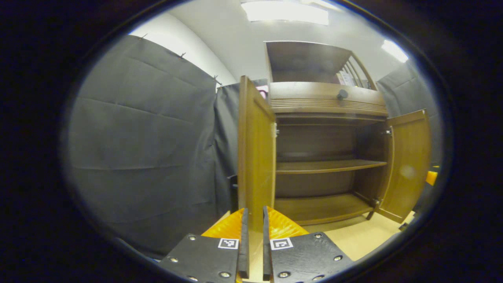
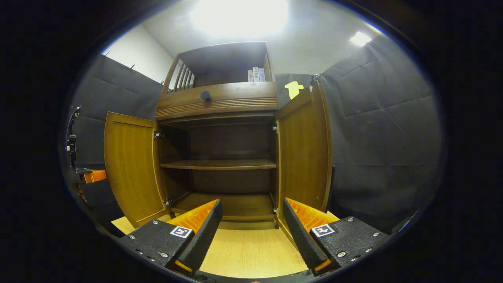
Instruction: Open the right door of the double-door shoe cabinet with the right hand, and open the left door with the left hand.
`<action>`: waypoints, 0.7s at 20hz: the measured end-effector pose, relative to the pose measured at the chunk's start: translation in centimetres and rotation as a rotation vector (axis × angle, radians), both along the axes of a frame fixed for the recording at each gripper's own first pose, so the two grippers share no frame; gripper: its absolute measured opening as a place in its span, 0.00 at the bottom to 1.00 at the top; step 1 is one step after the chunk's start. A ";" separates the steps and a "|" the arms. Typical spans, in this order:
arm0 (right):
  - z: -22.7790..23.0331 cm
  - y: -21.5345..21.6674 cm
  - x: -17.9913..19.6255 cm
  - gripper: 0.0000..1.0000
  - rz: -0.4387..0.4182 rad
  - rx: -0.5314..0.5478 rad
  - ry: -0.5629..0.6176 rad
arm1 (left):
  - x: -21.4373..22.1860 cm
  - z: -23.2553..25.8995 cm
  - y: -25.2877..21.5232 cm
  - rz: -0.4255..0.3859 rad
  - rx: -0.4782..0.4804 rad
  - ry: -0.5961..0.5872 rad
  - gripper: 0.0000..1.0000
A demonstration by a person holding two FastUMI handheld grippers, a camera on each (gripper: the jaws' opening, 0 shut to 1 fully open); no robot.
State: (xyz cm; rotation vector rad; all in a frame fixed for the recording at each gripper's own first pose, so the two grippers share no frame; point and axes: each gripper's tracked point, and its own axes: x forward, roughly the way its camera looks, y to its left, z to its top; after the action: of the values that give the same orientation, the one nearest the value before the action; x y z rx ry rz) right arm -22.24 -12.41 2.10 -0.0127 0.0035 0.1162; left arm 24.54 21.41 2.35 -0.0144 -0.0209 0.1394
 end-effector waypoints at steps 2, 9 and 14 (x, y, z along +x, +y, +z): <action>0.4 -1.0 -0.8 0.94 -0.013 0.018 -0.007 | -1.1 0.4 -2.2 -0.030 0.007 0.000 0.19; 1.1 -2.1 -4.1 0.93 -0.022 0.044 -0.017 | -5.0 1.3 -9.2 -0.107 -0.012 -0.020 0.19; 1.0 -2.2 -6.0 0.94 -0.018 0.058 -0.017 | -7.2 1.0 -11.8 -0.119 0.002 -0.010 0.14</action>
State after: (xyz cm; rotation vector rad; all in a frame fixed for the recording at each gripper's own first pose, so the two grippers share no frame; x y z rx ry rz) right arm -28.25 -14.60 3.06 0.0444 -0.0167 0.0977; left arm 17.30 9.65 3.39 -0.0148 -0.0305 0.0200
